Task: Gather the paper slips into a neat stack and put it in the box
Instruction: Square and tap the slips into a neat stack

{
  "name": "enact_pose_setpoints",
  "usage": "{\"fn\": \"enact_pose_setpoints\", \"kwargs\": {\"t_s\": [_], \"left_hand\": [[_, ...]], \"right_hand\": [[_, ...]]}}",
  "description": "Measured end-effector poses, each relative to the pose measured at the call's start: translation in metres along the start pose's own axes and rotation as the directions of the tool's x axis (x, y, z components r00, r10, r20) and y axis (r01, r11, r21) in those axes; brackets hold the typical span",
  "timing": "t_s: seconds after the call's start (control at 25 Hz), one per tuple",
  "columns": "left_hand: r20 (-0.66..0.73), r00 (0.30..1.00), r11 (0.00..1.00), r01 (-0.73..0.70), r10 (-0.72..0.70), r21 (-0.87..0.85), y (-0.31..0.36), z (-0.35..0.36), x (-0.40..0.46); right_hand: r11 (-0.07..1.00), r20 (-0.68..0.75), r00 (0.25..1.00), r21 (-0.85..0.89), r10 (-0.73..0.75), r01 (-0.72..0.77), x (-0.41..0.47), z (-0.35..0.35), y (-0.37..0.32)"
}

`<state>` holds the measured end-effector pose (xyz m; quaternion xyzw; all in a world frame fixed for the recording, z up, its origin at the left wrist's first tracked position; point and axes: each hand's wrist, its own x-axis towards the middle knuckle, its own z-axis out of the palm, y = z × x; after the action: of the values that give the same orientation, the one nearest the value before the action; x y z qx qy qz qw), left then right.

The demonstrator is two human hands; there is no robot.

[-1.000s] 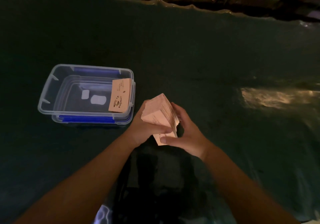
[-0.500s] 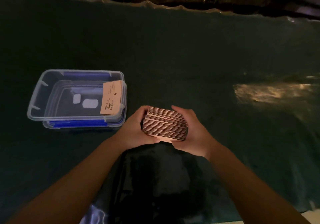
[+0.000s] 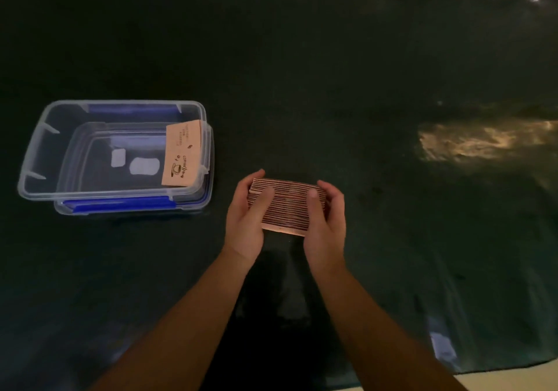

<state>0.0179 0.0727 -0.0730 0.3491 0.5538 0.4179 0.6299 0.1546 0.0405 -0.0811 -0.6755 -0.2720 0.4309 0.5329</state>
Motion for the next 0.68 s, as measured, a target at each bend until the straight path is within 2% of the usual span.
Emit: {"fn": "enact_pose_setpoints", "kwargs": {"t_s": [0.08, 0.12, 0.24, 0.32, 0.4, 0.52, 0.68], "left_hand": [[-0.157, 0.987, 0.989, -0.011, 0.034, 0.146, 0.004, 0.01, 0.004], [-0.189, 0.98, 0.983, -0.022, 0.058, 0.183, 0.006, 0.012, 0.006], [-0.164, 0.985, 0.99, -0.029, 0.051, 0.136, 0.007, 0.011, 0.011], [-0.149, 0.988, 0.986, -0.006, 0.031, 0.165, 0.007, 0.01, 0.012], [-0.167, 0.985, 0.979, -0.001, 0.036, 0.205, 0.008, 0.011, 0.013], [-0.208, 0.977, 0.987, -0.003, 0.037, 0.159, 0.01, 0.01, 0.016], [-0.167, 0.985, 0.991, -0.019, 0.041, 0.132, 0.016, 0.012, 0.015]], "right_hand": [[1.0, -0.108, 0.994, 0.015, 0.013, -0.012, 0.002, 0.008, -0.002], [0.999, -0.127, 0.992, 0.026, 0.022, -0.018, 0.004, 0.009, -0.003], [1.0, -0.082, 0.996, 0.014, 0.026, -0.025, 0.008, 0.003, -0.003], [0.999, -0.07, 0.996, 0.002, 0.051, -0.051, 0.008, 0.002, -0.002], [0.997, -0.09, 0.993, 0.015, 0.078, -0.077, 0.007, 0.006, -0.004], [0.998, -0.144, 0.988, -0.016, 0.059, -0.062, 0.011, 0.012, -0.012], [0.993, -0.175, 0.978, 0.005, 0.116, -0.117, 0.018, 0.014, -0.02]]}}
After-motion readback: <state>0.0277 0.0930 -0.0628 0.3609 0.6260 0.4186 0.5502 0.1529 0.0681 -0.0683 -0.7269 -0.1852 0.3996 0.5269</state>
